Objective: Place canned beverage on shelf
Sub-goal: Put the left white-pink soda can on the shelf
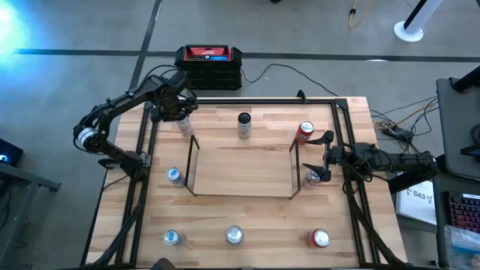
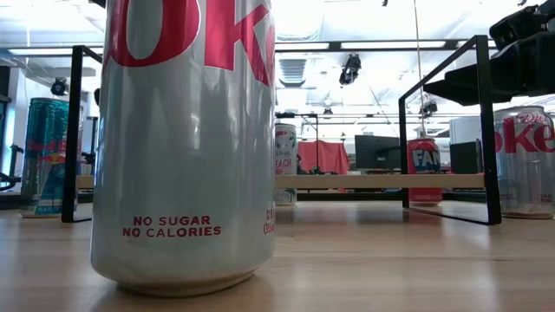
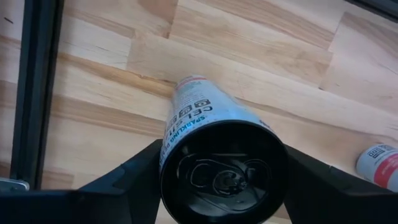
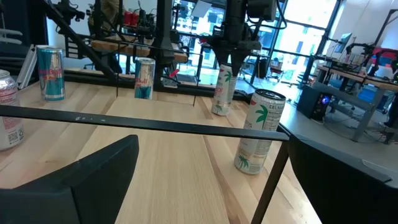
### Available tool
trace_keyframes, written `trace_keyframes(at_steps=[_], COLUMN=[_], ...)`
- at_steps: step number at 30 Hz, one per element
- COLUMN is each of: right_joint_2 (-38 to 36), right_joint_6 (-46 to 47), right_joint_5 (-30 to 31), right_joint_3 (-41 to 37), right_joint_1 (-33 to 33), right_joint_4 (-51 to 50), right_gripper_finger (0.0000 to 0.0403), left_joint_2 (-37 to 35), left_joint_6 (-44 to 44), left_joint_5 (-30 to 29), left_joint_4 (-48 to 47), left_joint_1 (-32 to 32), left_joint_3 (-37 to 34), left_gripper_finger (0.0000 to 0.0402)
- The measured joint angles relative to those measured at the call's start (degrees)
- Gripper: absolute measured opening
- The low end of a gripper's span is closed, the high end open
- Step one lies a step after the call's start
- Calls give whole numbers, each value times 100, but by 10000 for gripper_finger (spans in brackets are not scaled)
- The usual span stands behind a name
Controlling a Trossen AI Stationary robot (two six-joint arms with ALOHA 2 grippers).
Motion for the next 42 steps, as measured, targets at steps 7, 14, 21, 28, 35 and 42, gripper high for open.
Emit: trace_keyframes(at_steps=[7,14,21,28,35,42], right_joint_2=[0,0,2,2,2,2], right_joint_6=[9,3,3,9,0,8], right_joint_5=[0,-1,0,0,0,0], right_joint_3=[0,0,0,0,0,0], right_joint_1=[1,0,1,1,0,0], right_joint_4=[0,-2,0,0,0,0], right_gripper_finger=[398,398,398,398,398,398], left_joint_2=[9,44,514,1541,2274,2111], left_joint_6=[-5,2,0,2,150,-23], left_joint_5=[16,-4,-28,-38,-52,-63], left_joint_4=[-2,-111,-623,-1505,-2209,-2159], left_joint_1=[-45,-196,-403,-701,-1017,-1323], left_joint_3=[67,473,1226,2543,3618,3480], left_gripper_finger=[243,243,243,243,243,243])
